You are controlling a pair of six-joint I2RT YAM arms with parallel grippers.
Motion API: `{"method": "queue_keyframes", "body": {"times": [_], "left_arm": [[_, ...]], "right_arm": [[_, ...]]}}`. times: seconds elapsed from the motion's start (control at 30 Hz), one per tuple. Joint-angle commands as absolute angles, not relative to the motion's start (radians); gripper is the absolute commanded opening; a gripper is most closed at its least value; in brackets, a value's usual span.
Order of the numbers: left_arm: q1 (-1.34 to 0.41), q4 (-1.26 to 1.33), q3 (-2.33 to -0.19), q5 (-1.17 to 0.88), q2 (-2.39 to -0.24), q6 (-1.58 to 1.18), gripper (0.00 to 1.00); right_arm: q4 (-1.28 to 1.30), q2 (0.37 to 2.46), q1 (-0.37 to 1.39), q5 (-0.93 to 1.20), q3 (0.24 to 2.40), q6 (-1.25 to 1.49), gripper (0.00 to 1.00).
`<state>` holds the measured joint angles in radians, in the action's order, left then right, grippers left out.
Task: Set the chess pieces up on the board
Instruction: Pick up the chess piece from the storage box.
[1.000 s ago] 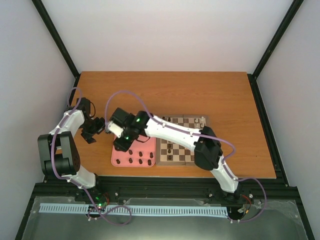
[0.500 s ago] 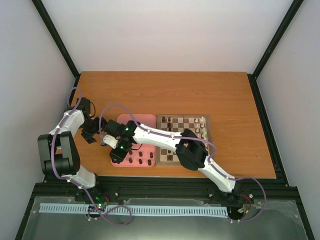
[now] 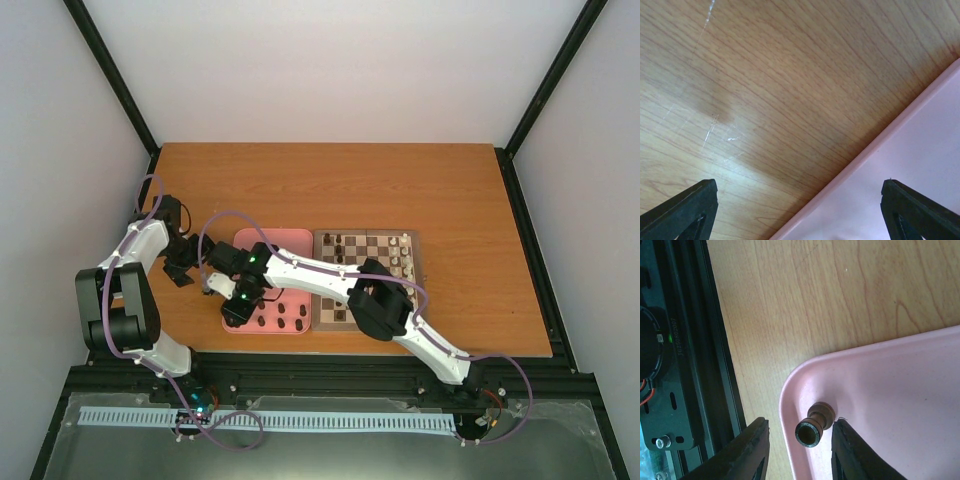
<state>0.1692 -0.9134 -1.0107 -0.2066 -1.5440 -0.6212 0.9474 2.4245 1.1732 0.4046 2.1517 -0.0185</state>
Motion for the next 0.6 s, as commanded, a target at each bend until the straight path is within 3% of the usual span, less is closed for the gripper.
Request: {"method": "queue_keyframes", "body": {"times": [0.0,0.37,0.57], "left_arm": [[0.174,-0.899,-1.025,-0.209,-1.555,-0.620,1.00],[0.173,-0.890,-1.022,-0.194,-1.567,-0.621,1.00],[0.175,-0.889,-1.020,-0.193,-1.566,-0.621,1.00]], "right_arm": [[0.963,2.452,1.182,0.416,2.177,-0.031,0.34],[0.968,2.470,1.181,0.430,2.178,-0.032,0.29],[0.963,2.473,1.181,0.416,2.177,-0.026,0.19]]}}
